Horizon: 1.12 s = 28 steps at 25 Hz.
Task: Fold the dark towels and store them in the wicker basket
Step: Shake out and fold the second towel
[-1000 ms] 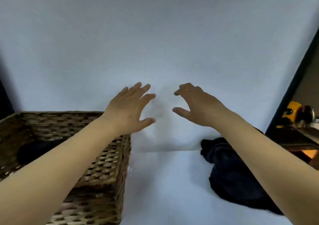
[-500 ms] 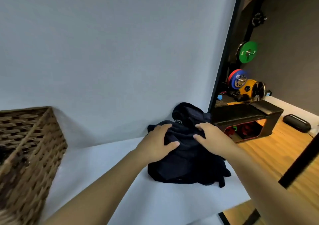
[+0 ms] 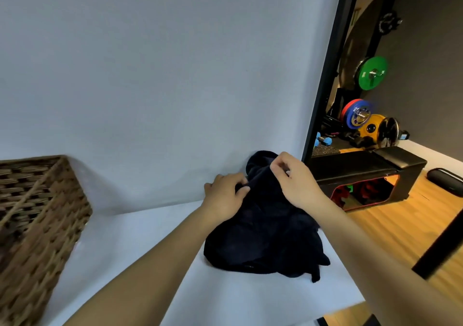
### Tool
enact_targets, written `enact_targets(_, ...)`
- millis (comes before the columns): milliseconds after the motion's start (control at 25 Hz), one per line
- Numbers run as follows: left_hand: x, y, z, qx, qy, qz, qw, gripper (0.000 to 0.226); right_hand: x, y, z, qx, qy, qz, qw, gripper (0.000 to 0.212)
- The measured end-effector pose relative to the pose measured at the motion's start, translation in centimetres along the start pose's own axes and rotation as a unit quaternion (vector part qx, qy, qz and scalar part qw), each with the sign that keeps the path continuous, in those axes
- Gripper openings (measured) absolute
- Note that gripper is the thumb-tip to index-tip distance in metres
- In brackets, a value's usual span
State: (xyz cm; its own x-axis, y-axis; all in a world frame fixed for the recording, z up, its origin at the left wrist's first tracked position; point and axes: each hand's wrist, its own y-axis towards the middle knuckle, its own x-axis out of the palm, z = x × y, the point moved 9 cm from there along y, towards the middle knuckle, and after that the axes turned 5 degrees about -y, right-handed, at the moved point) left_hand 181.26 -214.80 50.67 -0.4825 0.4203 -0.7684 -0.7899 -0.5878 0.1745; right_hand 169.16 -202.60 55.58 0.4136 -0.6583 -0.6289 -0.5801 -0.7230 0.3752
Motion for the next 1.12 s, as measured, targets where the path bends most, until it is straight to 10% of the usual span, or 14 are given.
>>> enact_targets(160,-6.4,1.3,1.7,0.022,-0.141,0.085,0.986,0.013,-1.8,1.5,-4.3,-0.041,0.007,0.041,0.998,0.013)
enact_targets(440,-15.4,1.3,1.7,0.063,-0.226,0.159,0.959,0.014,4.4,0.2,-0.9,-0.01,-0.001,-0.245,0.969,0.03)
enact_targets(760,-26.1,1.2,3.4,0.094,-0.258,0.275,0.921,0.009,-4.4,5.1,-7.4,0.013,0.218,0.15,0.964,0.017)
enact_targets(1120,-31.1,-2.1,-1.4,0.045,-0.215,0.333,0.917,0.008,-1.0,5.9,-13.2,-0.019,0.225,0.118,0.967,0.017)
